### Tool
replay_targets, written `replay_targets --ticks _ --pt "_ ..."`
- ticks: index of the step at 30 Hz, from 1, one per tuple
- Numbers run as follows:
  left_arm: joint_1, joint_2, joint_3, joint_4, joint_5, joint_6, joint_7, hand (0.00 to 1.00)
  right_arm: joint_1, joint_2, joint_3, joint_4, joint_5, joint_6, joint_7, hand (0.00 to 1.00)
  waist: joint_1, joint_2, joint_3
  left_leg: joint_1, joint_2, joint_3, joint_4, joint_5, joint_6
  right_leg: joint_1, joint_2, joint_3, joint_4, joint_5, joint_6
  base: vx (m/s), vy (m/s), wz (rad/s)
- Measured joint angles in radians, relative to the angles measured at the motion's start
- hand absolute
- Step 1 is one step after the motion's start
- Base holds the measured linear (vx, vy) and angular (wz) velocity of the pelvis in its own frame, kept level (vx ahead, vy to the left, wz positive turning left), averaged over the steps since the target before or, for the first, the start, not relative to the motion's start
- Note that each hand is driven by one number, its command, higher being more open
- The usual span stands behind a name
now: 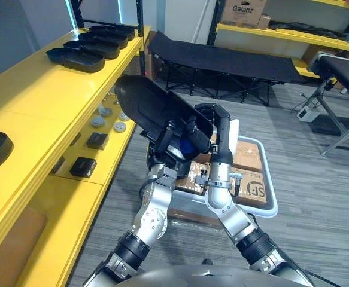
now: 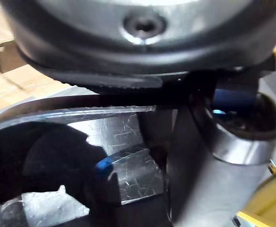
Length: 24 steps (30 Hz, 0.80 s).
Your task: Walk over and take three plastic housings, then place them on the shelf
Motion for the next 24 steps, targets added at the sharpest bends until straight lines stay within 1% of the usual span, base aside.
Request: replay_targets --ticks 2,3,4,6,7,8,10,11,13,15,16,18,19,20,21,24 --pt "0.000 -0.007 0.026 -0.002 0.189 0.000 0.048 0.00 0.033 0.006 0.006 0.000 0.048 -0.013 0.039 1.00 0.000 0.001 0.000 0.003 0.000 0.000 0.000 -0.004 -0.002 0.002 0.000 0.000 0.001 -0.002 -0.002 0.00 0.000 0.00" --pt "0.000 -0.009 0.031 -0.003 0.225 0.000 0.058 0.00 0.036 0.006 0.006 0.000 0.069 -0.018 0.050 1.00 0.000 0.001 0.000 0.003 0.000 0.000 0.000 -0.005 -0.002 0.002 0.000 0.000 0.001 -0.002 -0.003 0.00 0.000 0.00" --pt "0.001 -0.019 0.043 -0.007 0.311 0.002 0.096 0.00 0.042 0.006 0.005 -0.002 0.107 -0.024 0.079 1.00 0.001 0.001 0.000 0.003 0.000 0.000 0.000 -0.006 -0.002 0.002 0.000 0.000 0.003 -0.004 -0.004 0.00 0.000 0.00" --pt "0.010 -0.022 0.060 -0.028 0.421 0.012 0.129 0.00 0.058 0.006 -0.001 -0.018 0.161 -0.028 0.121 1.00 0.001 0.001 0.000 0.003 0.001 0.000 0.000 -0.007 -0.002 0.000 0.000 0.000 0.006 -0.005 -0.005 0.00 0.000 0.00" --pt "0.013 -0.022 0.066 -0.035 0.450 0.016 0.130 0.00 0.063 0.006 -0.003 -0.023 0.187 -0.035 0.137 1.00 0.001 0.001 0.000 0.003 0.001 0.000 0.000 -0.007 -0.002 0.000 0.000 0.000 0.008 -0.006 -0.006 0.00 0.000 0.00" --pt "0.019 -0.023 0.092 -0.055 0.514 0.038 0.136 0.00 0.080 0.005 -0.012 -0.033 0.241 -0.053 0.180 1.00 0.000 0.002 0.000 0.004 0.001 0.000 0.000 -0.008 -0.002 -0.002 -0.001 0.000 0.014 -0.009 -0.006 0.00 0.000 0.00" --pt "0.040 -0.022 0.131 -0.089 0.585 0.053 0.138 0.00 0.111 0.004 -0.032 -0.045 0.299 -0.074 0.233 1.00 -0.002 0.002 0.000 0.004 0.001 0.000 0.000 -0.009 -0.002 -0.002 -0.001 0.000 0.015 -0.010 -0.006 0.00 0.000 0.00" --pt "0.059 -0.020 0.163 -0.114 0.648 0.061 0.139 0.00 0.146 0.002 -0.058 -0.069 0.394 -0.093 0.300 1.00 -0.002 0.004 0.000 0.004 0.001 0.000 0.000 -0.010 -0.002 -0.003 -0.001 0.000 0.015 -0.010 -0.006 0.00 0.000 0.00" --pt "0.079 -0.017 0.196 -0.131 0.703 0.072 0.143 0.00 0.164 -0.005 -0.085 -0.070 0.470 -0.102 0.351 1.00 -0.002 0.005 -0.001 0.004 0.001 0.001 0.000 -0.010 -0.003 -0.002 -0.001 0.001 0.015 -0.010 -0.005 0.00 0.000 0.00" --pt "0.099 -0.014 0.265 -0.135 0.809 0.076 0.162 0.00 0.194 -0.025 -0.144 -0.071 0.573 -0.107 0.438 1.00 -0.001 0.009 0.000 0.004 0.001 0.002 0.000 -0.013 -0.005 -0.003 -0.001 0.002 0.015 -0.011 -0.005 0.00 0.000 0.00" --pt "0.107 -0.013 0.284 -0.137 0.834 0.076 0.168 0.00 0.201 -0.030 -0.159 -0.071 0.599 -0.107 0.461 1.00 -0.001 0.010 0.000 0.004 0.001 0.003 0.000 -0.014 -0.006 -0.004 -0.001 0.003 0.014 -0.011 -0.004 -0.01 0.002 -0.04" --pt "0.136 0.005 0.366 -0.139 0.917 0.082 0.185 0.00 0.229 -0.041 -0.230 -0.076 0.759 -0.110 0.582 1.00 -0.003 0.022 0.001 0.004 0.001 0.007 0.000 -0.018 -0.008 -0.007 -0.001 0.007 0.014 -0.012 -0.004 -0.01 0.002 -0.05" --pt "0.143 0.010 0.380 -0.139 0.933 0.084 0.186 0.00 0.235 -0.043 -0.246 -0.080 0.800 -0.110 0.612 1.00 -0.003 0.025 0.001 0.004 0.002 0.009 0.000 -0.020 -0.007 -0.010 0.000 0.009 0.014 -0.012 -0.004 -0.01 0.003 -0.08" --pt "0.164 0.023 0.404 -0.139 0.953 0.084 0.182 0.00 0.251 -0.051 -0.275 -0.094 0.883 -0.110 0.679 1.00 -0.001 0.033 -0.001 0.004 0.002 0.016 0.000 -0.020 -0.008 -0.016 0.000 0.015 0.014 -0.012 -0.004 0.00 0.003 -0.11" --pt "0.185 0.029 0.426 -0.139 0.982 0.083 0.164 0.00 0.264 -0.062 -0.295 -0.105 0.926 -0.110 0.731 1.00 0.001 0.039 -0.002 0.004 0.002 0.021 0.000 -0.022 -0.010 -0.018 0.000 0.020 0.013 -0.012 -0.004 0.00 0.003 -0.12" --pt "0.211 0.056 0.434 -0.135 1.006 0.083 0.125 0.00 0.278 -0.073 -0.335 -0.111 0.932 -0.110 0.795 1.00 0.002 0.044 -0.001 0.002 0.002 0.029 0.000 -0.023 -0.011 -0.029 0.000 0.029 0.013 -0.012 -0.003 0.00 0.001 -0.09"
